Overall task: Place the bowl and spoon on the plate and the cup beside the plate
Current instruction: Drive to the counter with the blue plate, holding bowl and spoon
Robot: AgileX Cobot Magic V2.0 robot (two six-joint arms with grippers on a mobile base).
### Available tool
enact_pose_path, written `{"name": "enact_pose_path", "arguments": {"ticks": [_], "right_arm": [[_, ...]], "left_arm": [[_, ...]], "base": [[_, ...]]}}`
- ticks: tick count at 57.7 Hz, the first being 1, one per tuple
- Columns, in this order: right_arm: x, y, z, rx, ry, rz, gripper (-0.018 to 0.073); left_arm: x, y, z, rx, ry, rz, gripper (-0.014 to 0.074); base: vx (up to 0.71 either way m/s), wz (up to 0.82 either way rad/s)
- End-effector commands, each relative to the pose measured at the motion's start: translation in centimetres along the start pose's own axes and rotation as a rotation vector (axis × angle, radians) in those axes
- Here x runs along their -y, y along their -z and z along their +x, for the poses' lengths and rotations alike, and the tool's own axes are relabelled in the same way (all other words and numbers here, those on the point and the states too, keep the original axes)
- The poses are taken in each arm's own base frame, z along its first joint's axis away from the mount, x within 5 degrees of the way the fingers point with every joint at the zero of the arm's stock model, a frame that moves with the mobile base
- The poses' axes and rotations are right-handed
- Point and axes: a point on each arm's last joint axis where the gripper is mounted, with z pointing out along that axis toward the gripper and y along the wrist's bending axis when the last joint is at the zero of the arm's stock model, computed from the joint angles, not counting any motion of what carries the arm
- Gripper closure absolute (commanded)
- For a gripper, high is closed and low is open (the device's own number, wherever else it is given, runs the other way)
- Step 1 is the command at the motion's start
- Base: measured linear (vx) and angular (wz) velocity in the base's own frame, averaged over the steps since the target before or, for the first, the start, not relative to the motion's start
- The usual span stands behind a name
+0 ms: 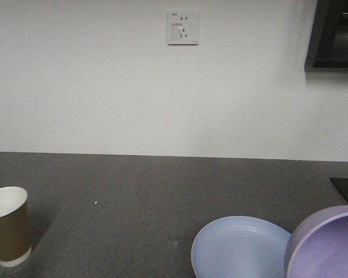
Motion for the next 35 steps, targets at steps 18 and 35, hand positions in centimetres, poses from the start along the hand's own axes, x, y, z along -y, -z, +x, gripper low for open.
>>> {"name": "enact_pose_path", "arguments": {"ticks": [18, 35], "right_arm": [[0.55, 0.20, -1.35, 0.066, -0.015, 0.050, 0.0568], [0.56, 0.20, -1.36, 0.067, -0.015, 0.051, 0.0568]], "left_arm": [[-0.24, 0.10, -1.33, 0.085, 0.020, -0.016, 0.0596], [-0.24, 0.10, -1.33, 0.085, 0.020, -0.016, 0.0596]], "base": [[0.25, -0.20], [0.16, 0.08]]}}
